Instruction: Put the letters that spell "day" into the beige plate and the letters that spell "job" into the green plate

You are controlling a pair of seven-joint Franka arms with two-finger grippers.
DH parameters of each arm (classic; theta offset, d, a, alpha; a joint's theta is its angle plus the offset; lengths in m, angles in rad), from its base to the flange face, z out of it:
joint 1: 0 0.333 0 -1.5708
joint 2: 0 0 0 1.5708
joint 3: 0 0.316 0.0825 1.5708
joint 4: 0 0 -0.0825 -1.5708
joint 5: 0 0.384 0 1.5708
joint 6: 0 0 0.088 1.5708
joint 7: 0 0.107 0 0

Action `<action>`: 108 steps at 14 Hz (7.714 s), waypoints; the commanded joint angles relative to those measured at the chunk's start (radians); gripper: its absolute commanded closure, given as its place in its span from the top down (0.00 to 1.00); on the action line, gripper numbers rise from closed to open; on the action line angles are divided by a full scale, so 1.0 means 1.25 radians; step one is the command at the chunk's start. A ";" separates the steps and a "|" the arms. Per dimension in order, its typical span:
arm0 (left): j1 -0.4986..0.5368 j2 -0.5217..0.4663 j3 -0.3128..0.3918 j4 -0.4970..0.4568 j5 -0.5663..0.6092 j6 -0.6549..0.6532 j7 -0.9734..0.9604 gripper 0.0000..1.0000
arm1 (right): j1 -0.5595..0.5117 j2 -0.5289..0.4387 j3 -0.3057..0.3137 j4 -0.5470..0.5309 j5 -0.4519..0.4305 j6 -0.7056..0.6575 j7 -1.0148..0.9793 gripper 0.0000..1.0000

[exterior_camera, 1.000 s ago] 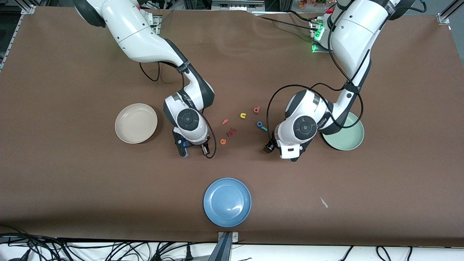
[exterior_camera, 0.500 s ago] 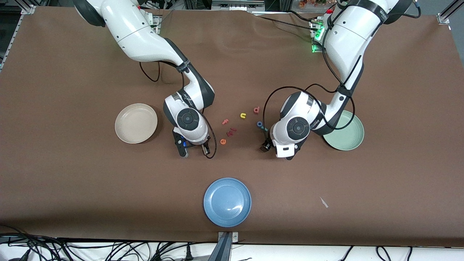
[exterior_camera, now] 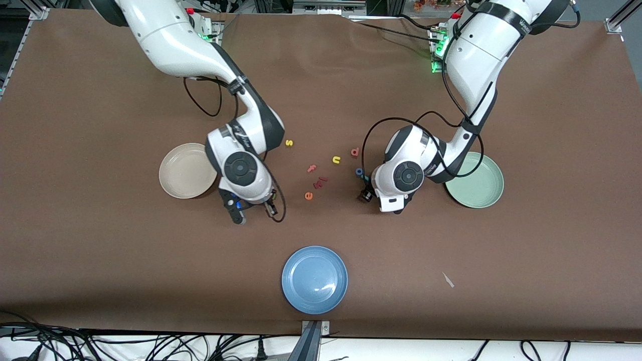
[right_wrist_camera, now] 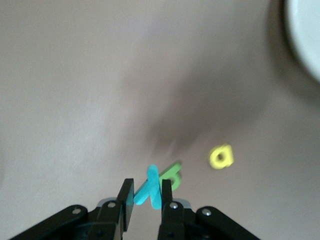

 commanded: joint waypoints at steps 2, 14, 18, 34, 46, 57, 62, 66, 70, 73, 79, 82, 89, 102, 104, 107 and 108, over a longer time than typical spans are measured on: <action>-0.003 -0.025 -0.007 -0.028 -0.032 0.011 -0.007 0.70 | -0.078 -0.087 0.006 -0.059 0.034 -0.064 -0.206 0.28; 0.003 -0.036 -0.009 -0.028 -0.030 -0.016 0.028 0.00 | -0.095 -0.312 -0.190 -0.671 0.107 0.287 -0.699 0.28; 0.066 -0.156 -0.007 -0.023 -0.028 -0.124 0.135 0.00 | -0.095 -0.310 -0.190 -0.666 0.111 0.282 -0.700 1.00; 0.378 -0.122 0.000 -0.050 0.140 -0.295 0.669 0.00 | -0.043 -0.187 0.004 -0.451 0.173 0.312 -0.622 0.83; 0.402 -0.172 -0.050 -0.034 0.152 -0.248 0.651 1.00 | -0.027 -0.123 0.000 -0.450 0.161 0.404 -0.581 0.71; 0.321 -0.170 -0.255 -0.013 0.161 -0.223 0.327 1.00 | -0.031 -0.143 -0.011 -0.439 0.139 0.391 -0.598 0.20; 0.229 -0.106 -0.249 -0.081 0.164 -0.045 0.151 1.00 | -0.034 -0.225 -0.092 -0.438 0.123 0.250 -0.724 0.20; 0.186 -0.071 -0.244 -0.111 0.189 0.060 0.076 0.96 | -0.034 -0.291 -0.179 -0.485 0.129 0.119 -0.882 0.20; 0.157 -0.050 -0.239 -0.126 0.269 0.072 0.009 0.86 | -0.035 -0.356 -0.207 -0.679 0.132 0.227 -0.918 0.20; 0.157 -0.045 -0.239 -0.166 0.267 0.149 -0.012 0.79 | -0.035 -0.350 -0.210 -0.728 0.138 0.271 -0.916 0.30; 0.157 -0.031 -0.239 -0.190 0.270 0.187 -0.014 0.68 | -0.033 -0.358 -0.205 -0.691 0.139 0.247 -0.906 1.00; 0.157 -0.024 -0.237 -0.187 0.270 0.191 -0.014 0.56 | -0.027 -0.350 -0.168 -0.601 0.140 0.188 -0.848 1.00; 0.160 -0.015 -0.236 -0.185 0.270 0.202 -0.010 0.07 | 0.044 -0.156 -0.086 -0.309 0.139 0.166 -0.552 1.00; 0.394 -0.182 -0.248 -0.175 0.304 -0.070 0.233 0.00 | 0.101 0.017 -0.088 -0.166 0.124 0.269 -0.464 0.49; 0.457 -0.199 -0.248 -0.175 0.297 -0.135 0.341 0.00 | 0.102 0.024 -0.089 -0.168 0.123 0.270 -0.463 0.45; 0.532 -0.201 -0.247 -0.182 0.294 -0.162 0.463 0.00 | 0.102 0.025 -0.089 -0.170 0.121 0.270 -0.463 0.40; 0.555 -0.193 -0.247 -0.187 0.294 -0.162 0.505 0.00 | 0.102 0.025 -0.089 -0.170 0.121 0.270 -0.464 0.37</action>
